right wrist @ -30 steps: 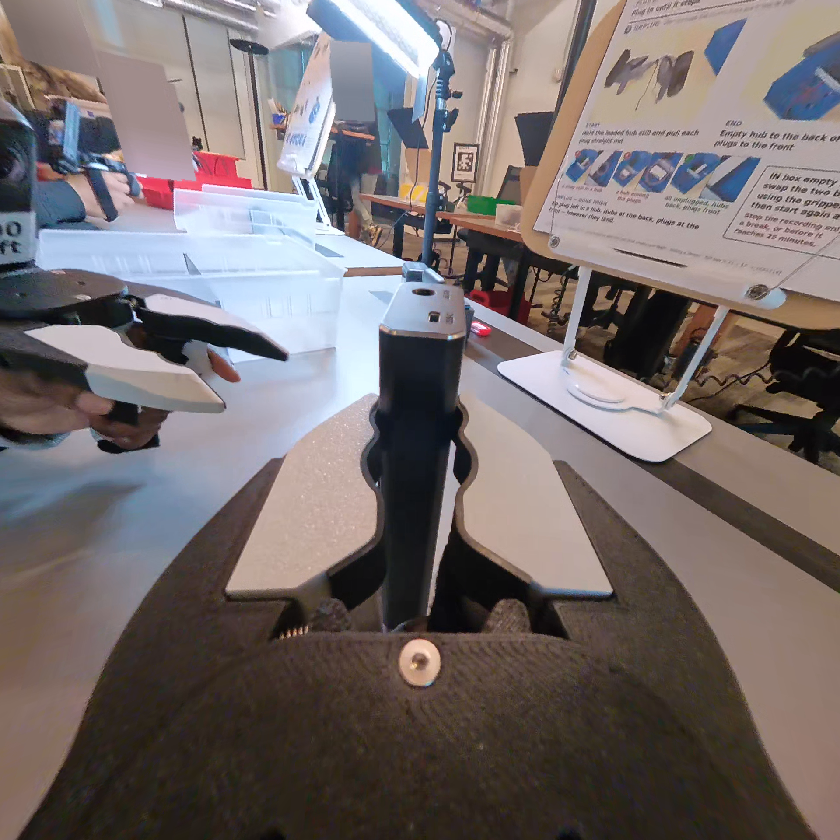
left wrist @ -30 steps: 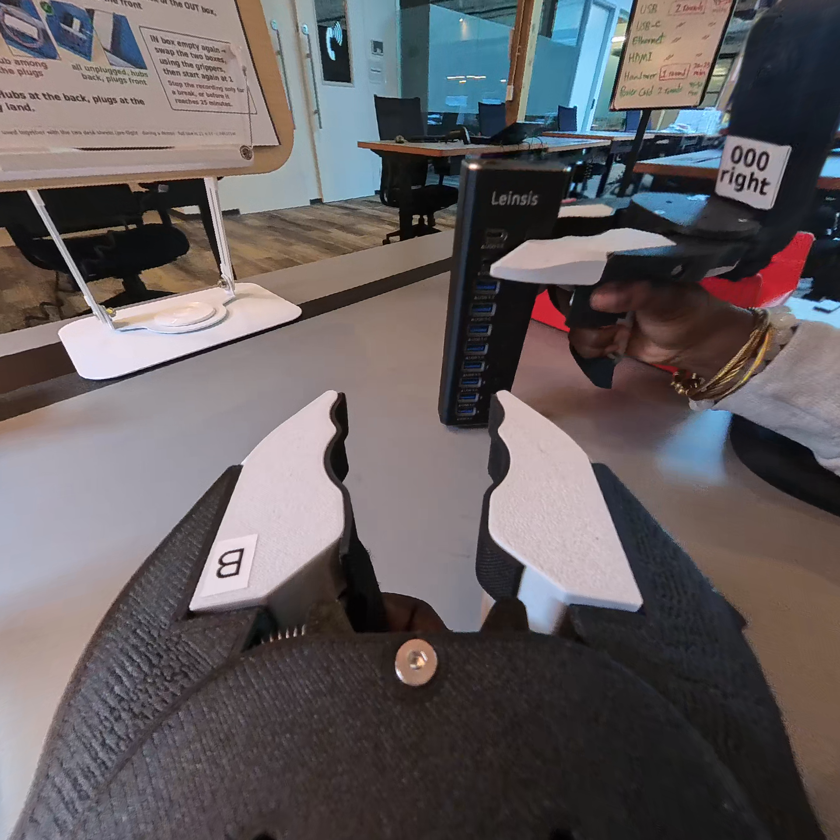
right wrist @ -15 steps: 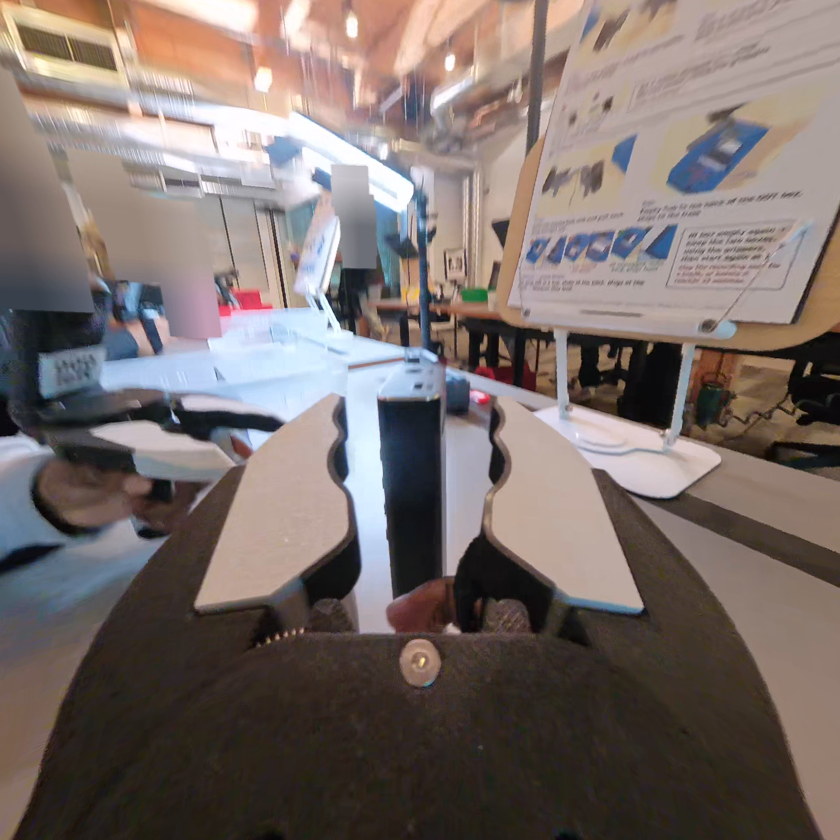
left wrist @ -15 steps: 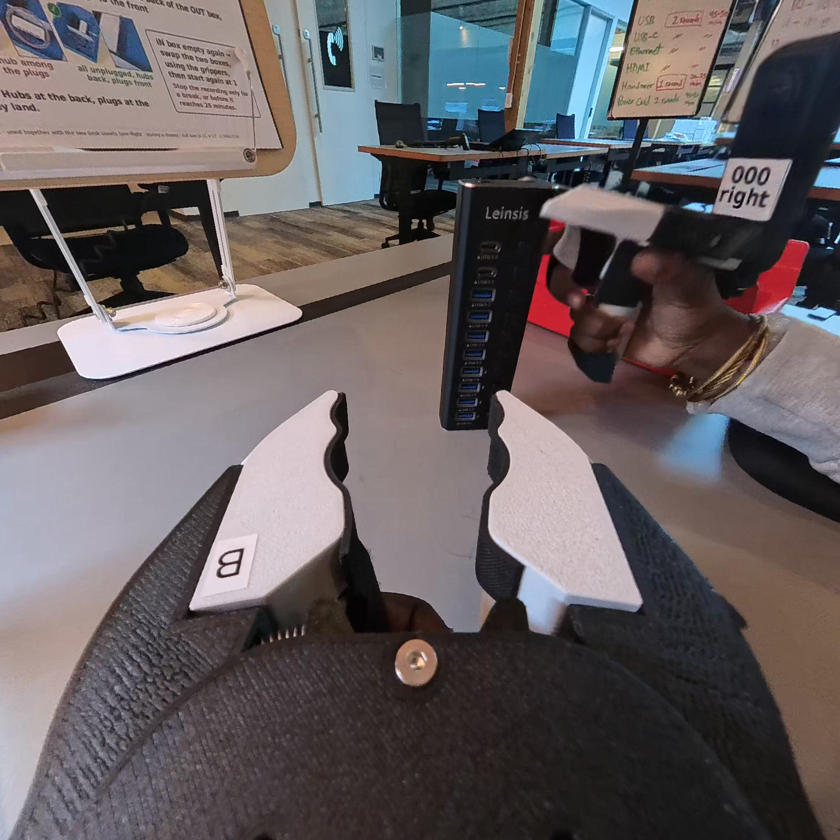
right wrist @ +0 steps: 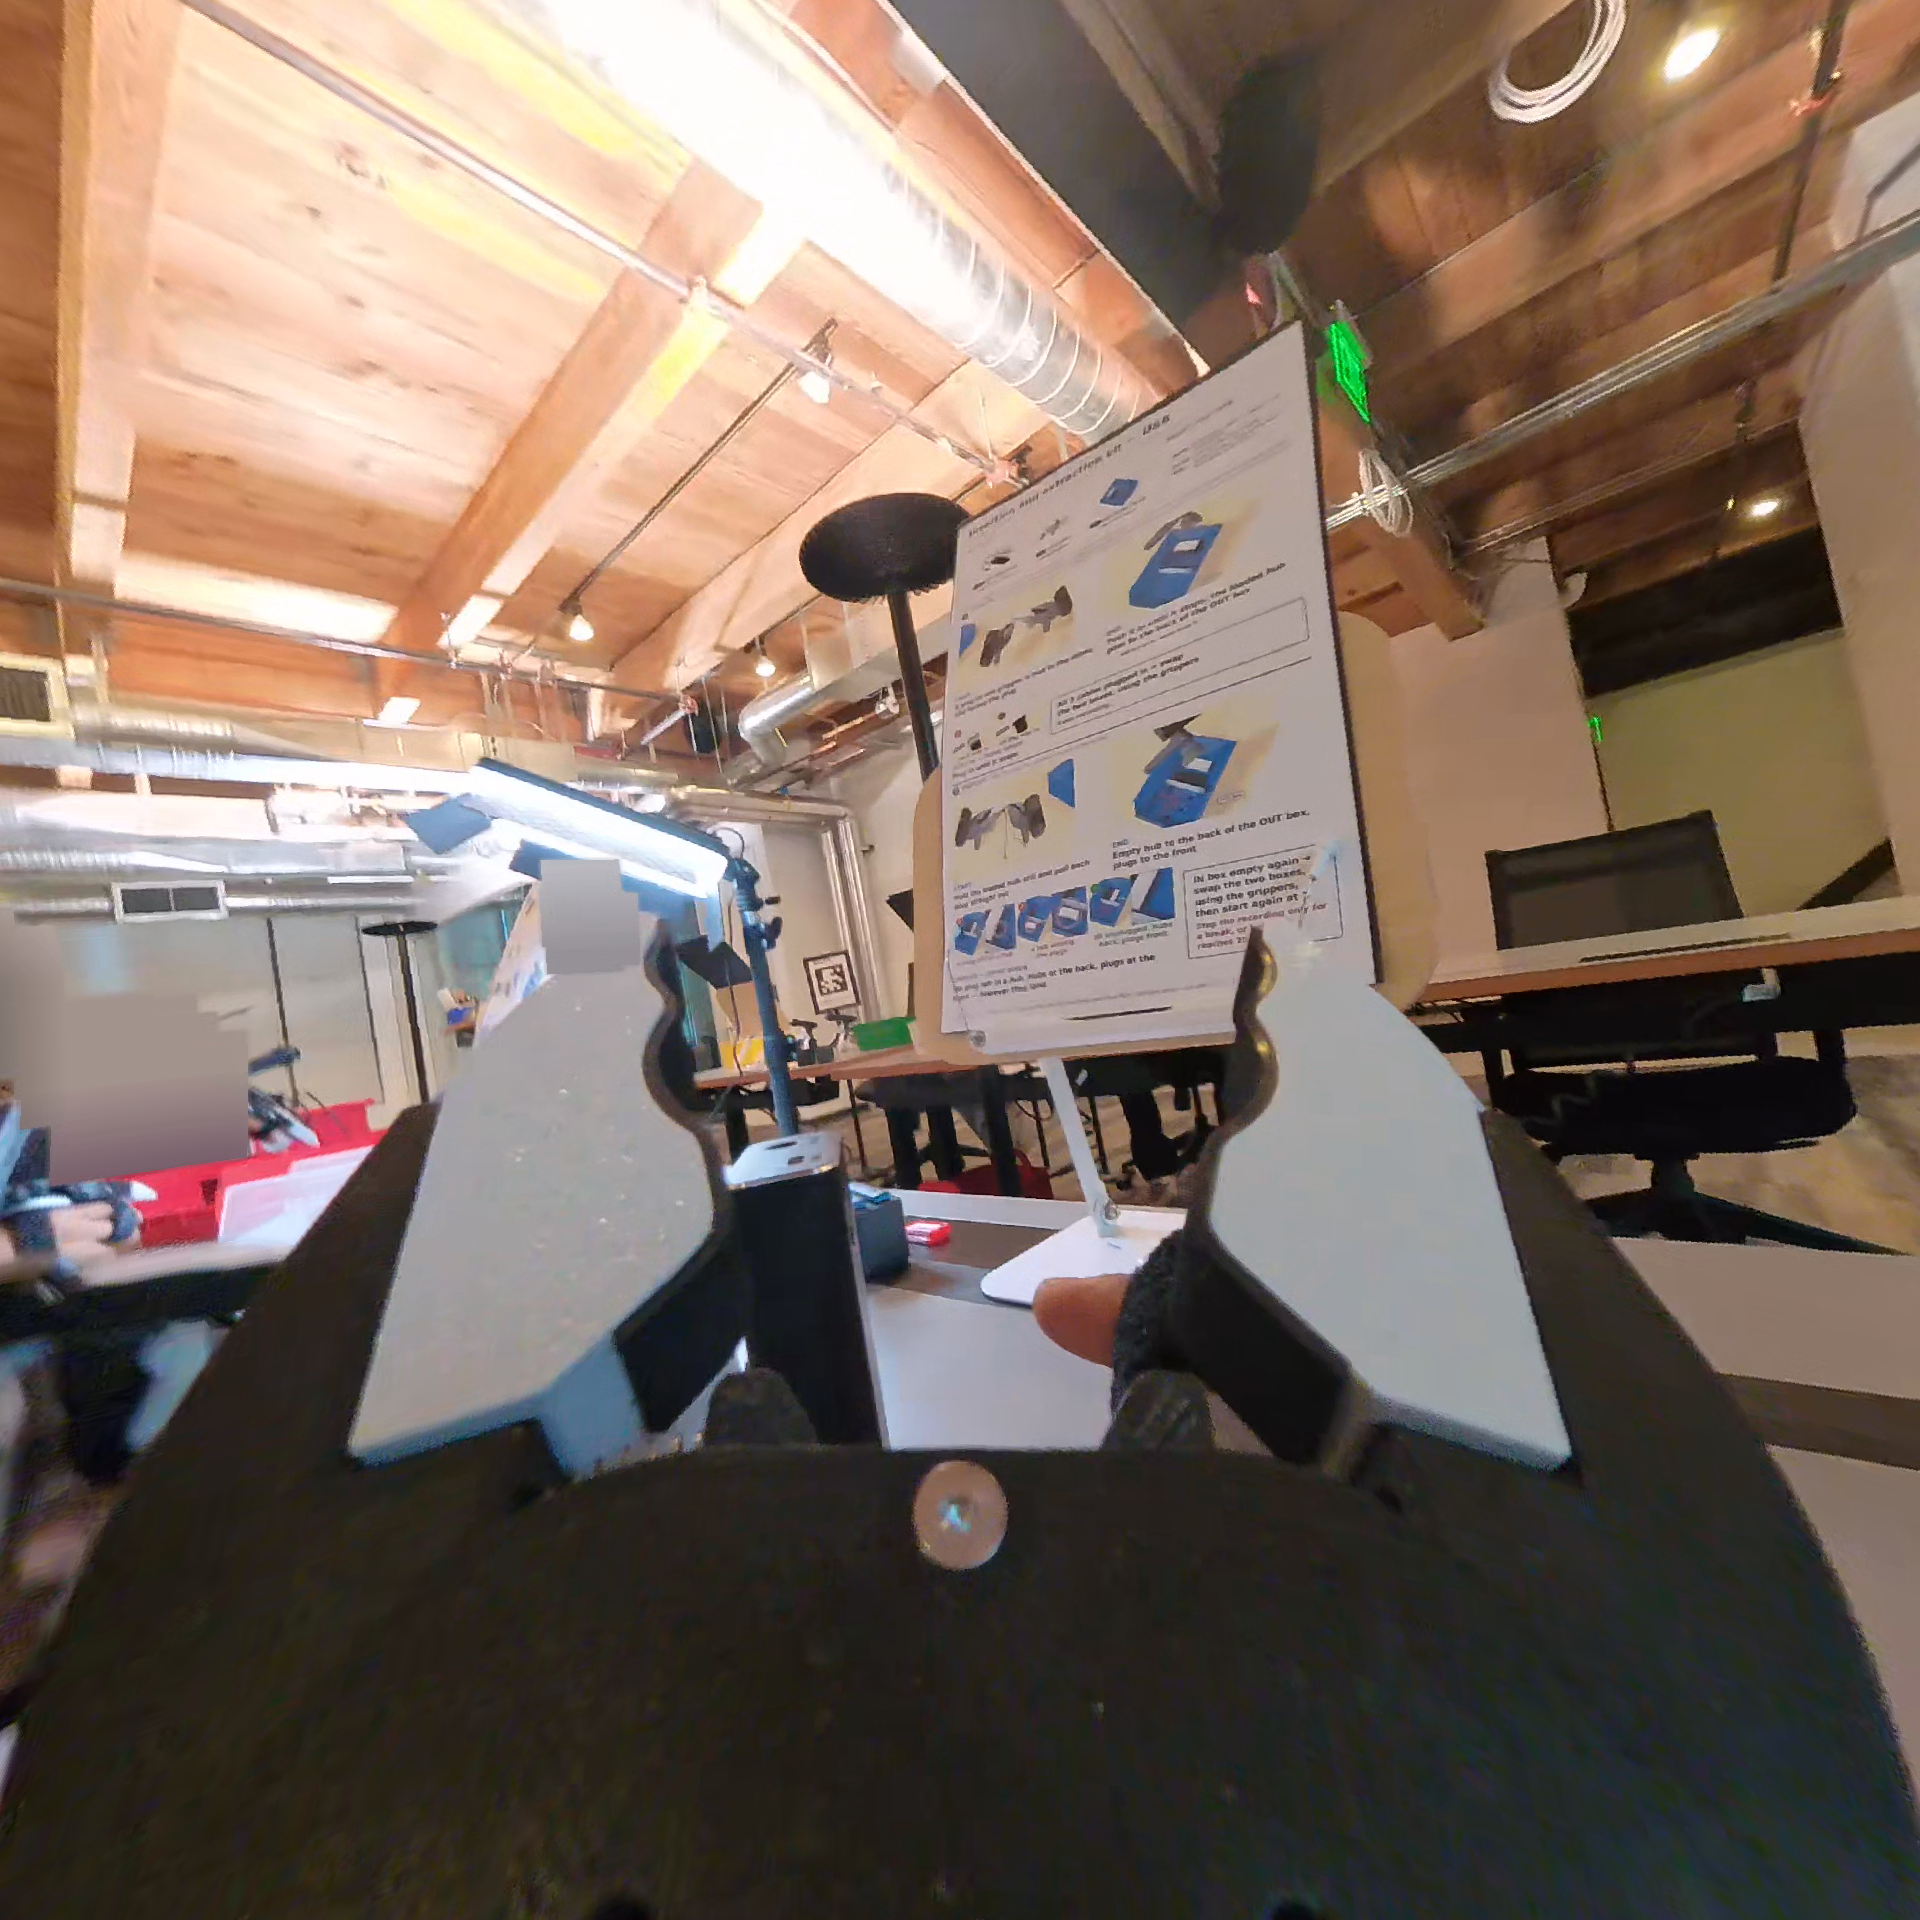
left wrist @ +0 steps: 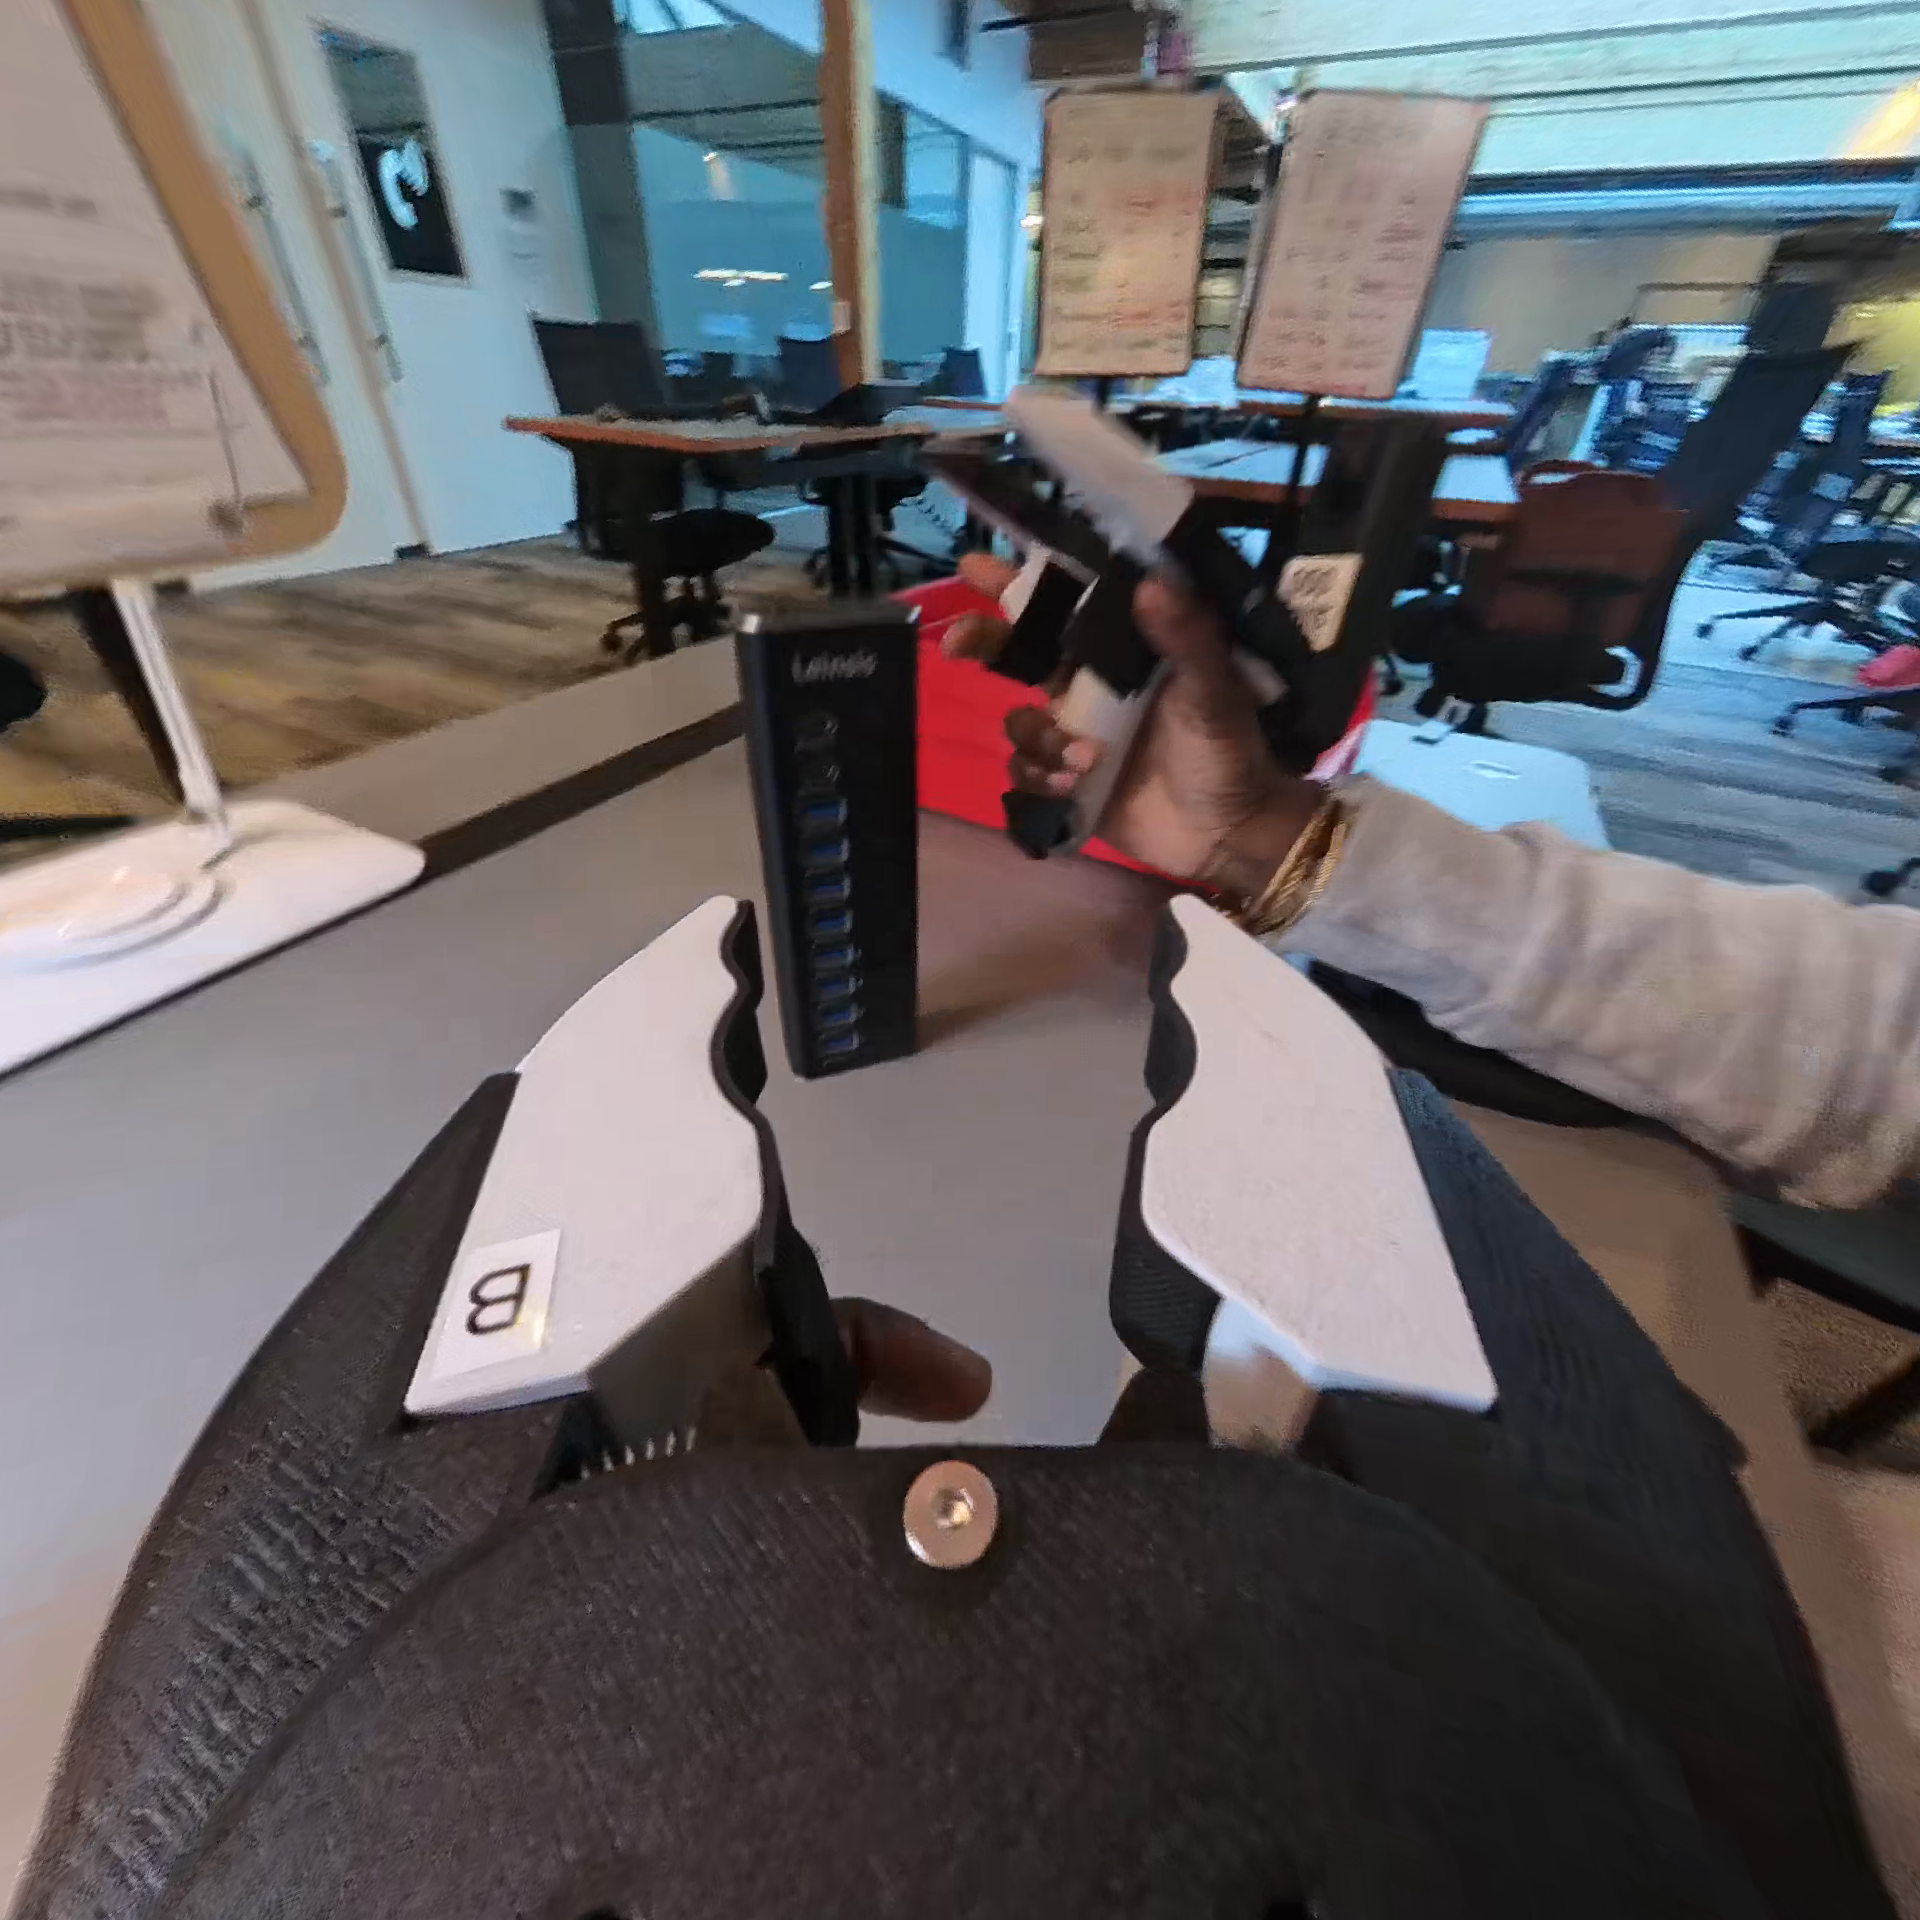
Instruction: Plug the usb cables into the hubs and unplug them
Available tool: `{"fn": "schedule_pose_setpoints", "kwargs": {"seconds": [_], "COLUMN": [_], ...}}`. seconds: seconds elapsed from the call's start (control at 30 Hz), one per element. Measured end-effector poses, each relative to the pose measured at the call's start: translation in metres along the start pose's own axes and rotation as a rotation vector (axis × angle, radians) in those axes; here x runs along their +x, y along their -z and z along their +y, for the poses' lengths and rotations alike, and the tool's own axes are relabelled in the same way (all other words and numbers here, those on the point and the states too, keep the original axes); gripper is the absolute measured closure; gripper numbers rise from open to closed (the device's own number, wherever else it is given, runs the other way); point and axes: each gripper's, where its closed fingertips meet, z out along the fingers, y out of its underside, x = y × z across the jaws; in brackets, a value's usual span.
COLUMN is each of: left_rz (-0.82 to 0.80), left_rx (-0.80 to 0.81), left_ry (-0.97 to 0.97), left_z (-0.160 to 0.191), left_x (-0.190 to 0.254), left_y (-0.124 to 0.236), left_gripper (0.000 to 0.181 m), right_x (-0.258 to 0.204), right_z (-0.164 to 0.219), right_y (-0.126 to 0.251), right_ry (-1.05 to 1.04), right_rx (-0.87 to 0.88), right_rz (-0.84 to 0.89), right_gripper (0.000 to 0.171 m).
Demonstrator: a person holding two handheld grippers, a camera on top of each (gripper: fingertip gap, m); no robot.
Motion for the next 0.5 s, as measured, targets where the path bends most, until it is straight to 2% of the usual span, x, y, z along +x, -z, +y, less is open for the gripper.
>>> {"fn": "schedule_pose_setpoints", "kwargs": {"seconds": [0.1, 0.2, 0.27, 0.37, 0.5], "left_rz": [0.046, 0.031, 0.023, -0.102, -0.069], "left_rx": [0.024, -0.131, -0.338, -0.645, -1.179], "left_ry": [-0.049, -0.127, -0.217, -0.291, -0.322], "left_z": [-0.041, -0.055, -0.046, -0.027, 0.039], "left_x": [0.008, -0.01, -0.032, -0.082, -0.115], "left_y": [0.037, 0.097, 0.147, 0.214, 0.288], "left_gripper": [0.11, 0.113, 0.112, 0.112, 0.117], "right_x": [-0.001, -0.005, -0.009, -0.016, -0.024], "right_z": [0.002, 0.005, 0.007, 0.012, 0.02], "right_y": [0.0, -0.001, -0.002, -0.004, -0.006], "right_ry": [0.065, 0.089, 0.091, 0.112, 0.13], "right_rx": [-0.018, -0.03, -0.038, -0.057, -0.085], "right_rz": [0.01, 0.003, -0.009, -0.031, -0.056], "right_gripper": [0.069, 0.07, 0.07, 0.072, 0.072]}}
